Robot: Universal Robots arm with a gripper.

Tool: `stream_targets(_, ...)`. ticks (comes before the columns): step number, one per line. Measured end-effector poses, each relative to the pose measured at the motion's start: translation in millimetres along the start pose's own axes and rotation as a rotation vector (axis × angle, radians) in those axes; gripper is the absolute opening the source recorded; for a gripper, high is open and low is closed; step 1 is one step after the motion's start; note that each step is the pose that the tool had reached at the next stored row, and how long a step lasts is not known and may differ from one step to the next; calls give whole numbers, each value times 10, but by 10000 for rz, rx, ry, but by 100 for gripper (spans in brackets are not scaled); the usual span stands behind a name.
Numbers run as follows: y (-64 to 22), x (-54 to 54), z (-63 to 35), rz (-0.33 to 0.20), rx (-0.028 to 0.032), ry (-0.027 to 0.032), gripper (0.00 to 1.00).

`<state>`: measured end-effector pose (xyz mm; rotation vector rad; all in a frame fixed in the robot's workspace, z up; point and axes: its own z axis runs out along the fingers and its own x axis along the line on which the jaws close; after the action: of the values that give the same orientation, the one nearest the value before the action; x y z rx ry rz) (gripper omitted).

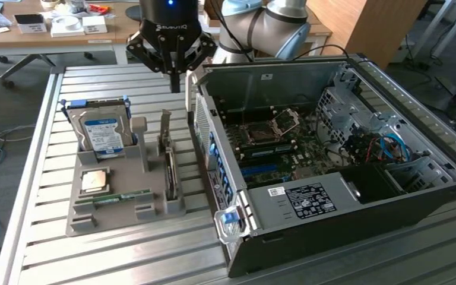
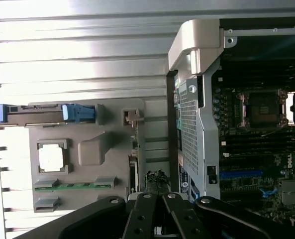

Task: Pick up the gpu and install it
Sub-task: 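Reach for the gpu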

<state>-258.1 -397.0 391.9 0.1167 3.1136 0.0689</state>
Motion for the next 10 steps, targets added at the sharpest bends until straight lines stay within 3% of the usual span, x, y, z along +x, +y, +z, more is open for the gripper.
stream_targets(10,-2,153,7,0,0,1,11)
